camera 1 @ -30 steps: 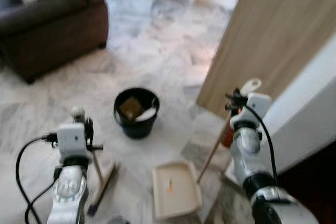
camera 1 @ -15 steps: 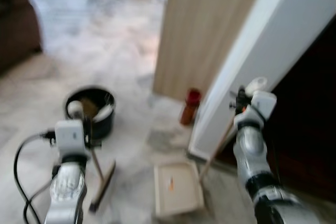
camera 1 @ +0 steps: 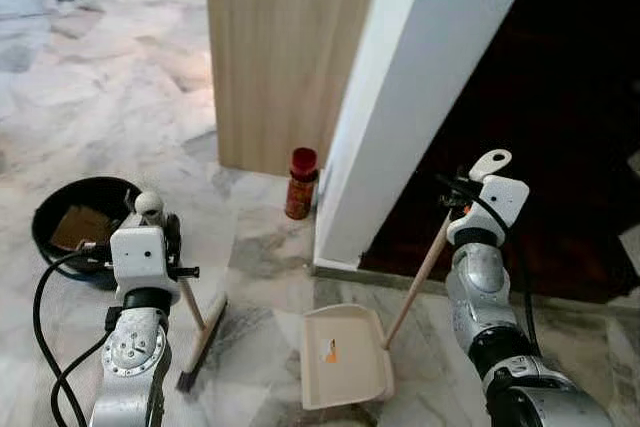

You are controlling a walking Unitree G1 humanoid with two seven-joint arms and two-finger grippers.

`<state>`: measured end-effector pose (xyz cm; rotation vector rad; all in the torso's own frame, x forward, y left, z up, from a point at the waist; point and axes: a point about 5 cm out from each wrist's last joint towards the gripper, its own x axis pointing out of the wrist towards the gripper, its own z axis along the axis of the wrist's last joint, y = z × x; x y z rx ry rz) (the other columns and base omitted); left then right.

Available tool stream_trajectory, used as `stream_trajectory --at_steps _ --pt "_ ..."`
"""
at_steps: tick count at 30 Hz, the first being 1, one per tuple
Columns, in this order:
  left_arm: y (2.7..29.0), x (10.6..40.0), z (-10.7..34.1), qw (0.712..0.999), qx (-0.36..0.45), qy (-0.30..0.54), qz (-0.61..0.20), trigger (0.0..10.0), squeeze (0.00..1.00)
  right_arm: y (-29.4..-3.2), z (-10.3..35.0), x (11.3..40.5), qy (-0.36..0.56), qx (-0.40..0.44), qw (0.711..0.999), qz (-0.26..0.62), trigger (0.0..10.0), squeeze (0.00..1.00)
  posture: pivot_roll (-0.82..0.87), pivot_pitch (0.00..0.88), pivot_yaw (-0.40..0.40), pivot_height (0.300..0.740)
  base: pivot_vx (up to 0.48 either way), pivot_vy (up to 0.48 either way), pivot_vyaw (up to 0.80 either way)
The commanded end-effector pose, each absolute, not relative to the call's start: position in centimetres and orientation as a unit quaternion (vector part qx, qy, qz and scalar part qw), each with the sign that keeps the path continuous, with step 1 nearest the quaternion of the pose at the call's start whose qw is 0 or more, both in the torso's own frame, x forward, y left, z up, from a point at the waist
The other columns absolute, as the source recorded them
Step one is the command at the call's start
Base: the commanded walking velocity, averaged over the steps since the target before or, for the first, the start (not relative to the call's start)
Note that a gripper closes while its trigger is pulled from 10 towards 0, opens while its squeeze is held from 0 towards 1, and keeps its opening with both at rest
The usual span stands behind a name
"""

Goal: Sweep floor

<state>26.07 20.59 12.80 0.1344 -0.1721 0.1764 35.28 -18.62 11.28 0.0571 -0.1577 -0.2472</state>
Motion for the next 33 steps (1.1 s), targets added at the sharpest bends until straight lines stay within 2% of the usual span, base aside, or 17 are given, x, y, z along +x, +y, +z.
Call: stream_trajectory --at_steps 1,5,10,27,33 --pt "20.24 26.30 13.31 0.989 0.073 -0.101 0.077 10.0 0.00 -19.28 11.97 35.42 -0.092 0.021 0.987 -0.131 10.0 0.00 0.15 0.096 -0.153 0.740 0.000 0.000 -0.80" --pt "20.48 26.34 13.17 0.987 0.098 -0.094 0.084 10.0 0.00 -19.26 12.00 35.40 -0.094 0.020 0.987 -0.131 10.0 0.00 0.15 0.091 -0.153 0.740 0.000 0.000 -0.80" --pt "20.49 26.31 13.06 0.987 0.097 -0.095 0.084 10.0 0.00 -19.33 11.95 35.32 -0.095 0.016 0.986 -0.133 10.0 0.00 0.15 0.087 -0.150 0.740 0.000 -0.454 -0.80" --pt "20.43 26.37 13.26 0.987 0.101 -0.098 0.078 10.0 0.00 -19.46 11.98 35.29 -0.095 0.008 0.986 -0.137 10.0 0.00 0.14 0.100 -0.146 0.740 0.000 0.000 -0.80" --pt "20.35 26.51 13.27 0.987 0.101 -0.098 0.075 10.0 0.00 -19.75 12.06 35.27 -0.096 0.004 0.985 -0.142 10.0 0.00 0.14 0.101 -0.144 0.740 0.000 -0.372 -0.80"
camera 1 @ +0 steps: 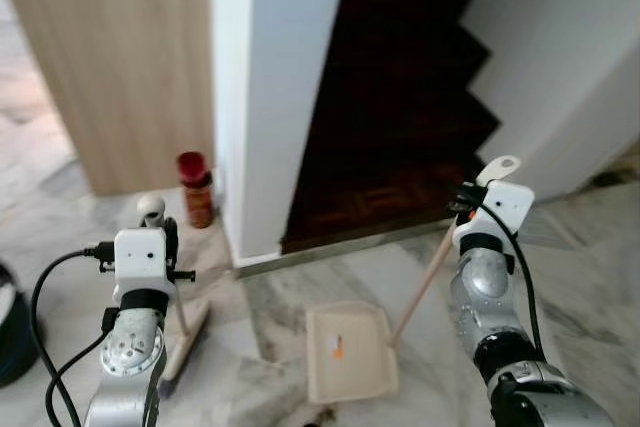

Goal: Sweep floor

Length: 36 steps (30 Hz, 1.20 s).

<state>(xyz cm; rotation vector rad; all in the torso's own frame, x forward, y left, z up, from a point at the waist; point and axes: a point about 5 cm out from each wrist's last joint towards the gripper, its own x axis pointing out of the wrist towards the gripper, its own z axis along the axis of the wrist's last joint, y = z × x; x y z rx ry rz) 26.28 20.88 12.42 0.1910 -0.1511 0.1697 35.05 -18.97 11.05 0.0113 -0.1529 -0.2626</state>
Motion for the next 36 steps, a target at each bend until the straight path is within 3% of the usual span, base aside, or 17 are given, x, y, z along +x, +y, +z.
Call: stream_trajectory --at_steps 1,17,28,36 --pt "20.3 26.5 13.3 0.987 0.101 -0.098 0.074 10.0 0.00 -19.8 12.1 35.3 -0.096 0.003 0.985 -0.143 10.0 0.00 0.14 0.101 -0.144 0.740 0.000 0.000 -0.80" --pt "19.9 26.8 13.3 0.989 0.099 -0.097 0.054 10.0 0.00 -20.3 12.2 35.2 -0.097 -0.001 0.983 -0.156 10.0 0.00 0.14 0.099 -0.134 0.740 0.000 0.000 -0.80" --pt "20.5 28.9 14.3 0.988 0.117 -0.098 0.024 10.0 0.00 -19.5 10.8 34.7 -0.078 0.017 0.981 -0.178 10.0 0.00 0.17 0.035 -0.048 0.740 0.000 0.000 -0.80" --pt "20.5 30.5 14.9 0.987 0.124 -0.105 0.004 10.0 0.00 -18.5 9.9 34.4 -0.065 0.014 0.982 -0.175 10.0 0.00 0.18 0.000 -0.008 0.740 0.000 0.000 -0.10"
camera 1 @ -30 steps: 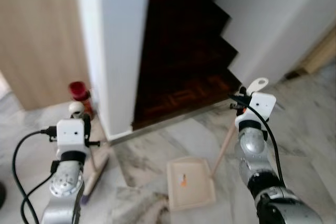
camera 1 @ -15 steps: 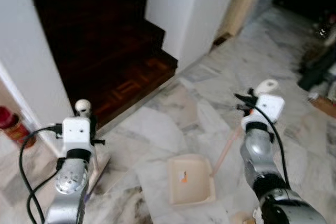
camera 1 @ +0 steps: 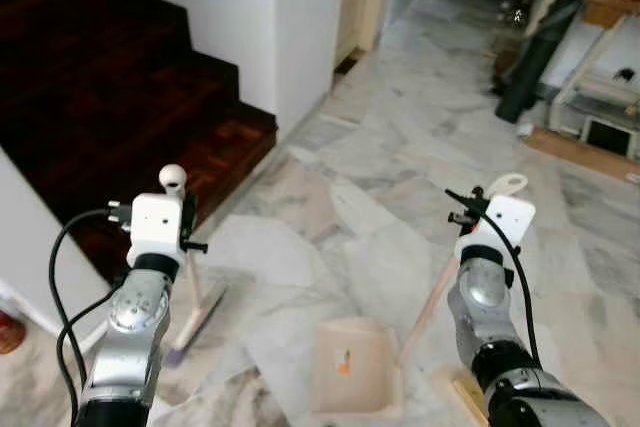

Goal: Sweep floor

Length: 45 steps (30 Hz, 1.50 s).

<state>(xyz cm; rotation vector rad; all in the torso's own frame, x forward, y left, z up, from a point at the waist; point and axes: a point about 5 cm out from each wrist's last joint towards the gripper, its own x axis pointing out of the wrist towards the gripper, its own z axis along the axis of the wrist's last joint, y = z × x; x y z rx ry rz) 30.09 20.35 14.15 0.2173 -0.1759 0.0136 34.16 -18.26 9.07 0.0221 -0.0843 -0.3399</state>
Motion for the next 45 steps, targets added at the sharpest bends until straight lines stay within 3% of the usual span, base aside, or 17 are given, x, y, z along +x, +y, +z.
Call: stream_trajectory --at_steps 1,16,25,34,45 --pt "20.4 30.7 14.9 0.987 0.124 -0.106 0.001 10.0 0.00 -18.5 9.8 34.4 -0.063 0.013 0.982 -0.176 10.0 0.00 0.18 0.000 -0.004 0.740 0.000 0.000 -0.80" --pt "20.6 33.1 14.7 0.986 0.124 -0.111 0.013 10.0 0.00 -18.4 9.7 34.6 -0.054 0.007 0.982 -0.179 10.0 0.00 0.18 0.000 -0.027 0.740 0.000 0.000 -0.80" --pt "20.7 32.2 14.1 0.985 0.123 -0.115 0.039 10.0 0.00 -19.0 8.8 33.7 -0.049 -0.004 0.983 -0.176 10.0 0.00 0.20 0.000 -0.075 0.740 0.000 -0.030 -0.80" --pt "19.4 31.2 12.8 0.987 0.116 -0.112 0.024 10.0 0.00 -21.6 9.2 33.2 -0.064 -0.027 0.978 -0.197 10.0 0.00 0.15 0.000 -0.102 0.740 0.000 -0.092 -0.80" --pt "20.2 31.2 13.2 0.984 0.128 -0.118 0.026 10.0 0.00 -20.7 9.1 33.2 -0.066 -0.023 0.980 -0.188 10.0 0.00 0.17 0.000 -0.093 0.740 0.000 0.000 -0.79"
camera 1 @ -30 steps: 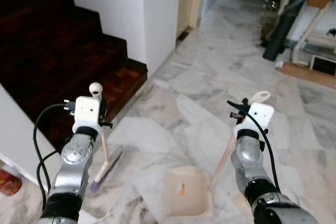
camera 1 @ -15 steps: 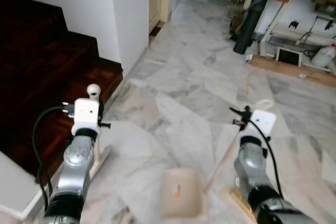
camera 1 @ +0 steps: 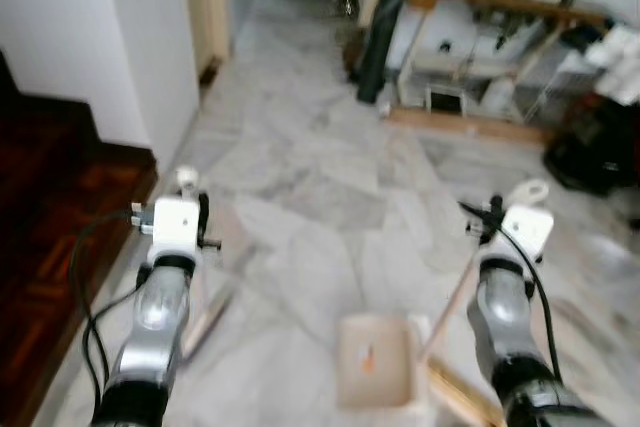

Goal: Sweep floor

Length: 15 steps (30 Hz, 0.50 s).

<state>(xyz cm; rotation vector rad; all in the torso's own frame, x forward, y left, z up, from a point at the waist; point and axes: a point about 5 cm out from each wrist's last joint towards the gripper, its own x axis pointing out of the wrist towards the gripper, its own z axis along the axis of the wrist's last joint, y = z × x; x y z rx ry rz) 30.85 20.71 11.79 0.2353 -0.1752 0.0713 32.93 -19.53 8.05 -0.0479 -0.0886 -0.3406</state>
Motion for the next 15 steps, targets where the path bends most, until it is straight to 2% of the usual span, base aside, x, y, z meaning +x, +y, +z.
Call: stream_trajectory --at_steps 1,10,15 --pt "20.35 31.22 13.24 0.984 0.130 -0.118 0.027 10.0 0.00 -20.52 8.96 33.13 -0.064 -0.022 0.980 -0.186 10.0 0.00 0.17 0.000 -0.093 0.740 0.000 0.000 -0.79" --pt "20.20 31.83 13.88 0.982 0.144 -0.120 0.007 10.0 0.00 -20.50 8.48 32.69 -0.061 -0.010 0.977 -0.203 10.0 0.00 0.16 0.000 -0.040 0.740 0.000 0.000 -0.79" --pt "20.25 31.89 13.91 0.982 0.146 -0.120 0.007 10.0 0.00 -20.32 8.57 32.63 -0.068 -0.002 0.977 -0.204 10.0 0.00 0.15 0.000 -0.042 0.740 0.000 0.000 -0.76"
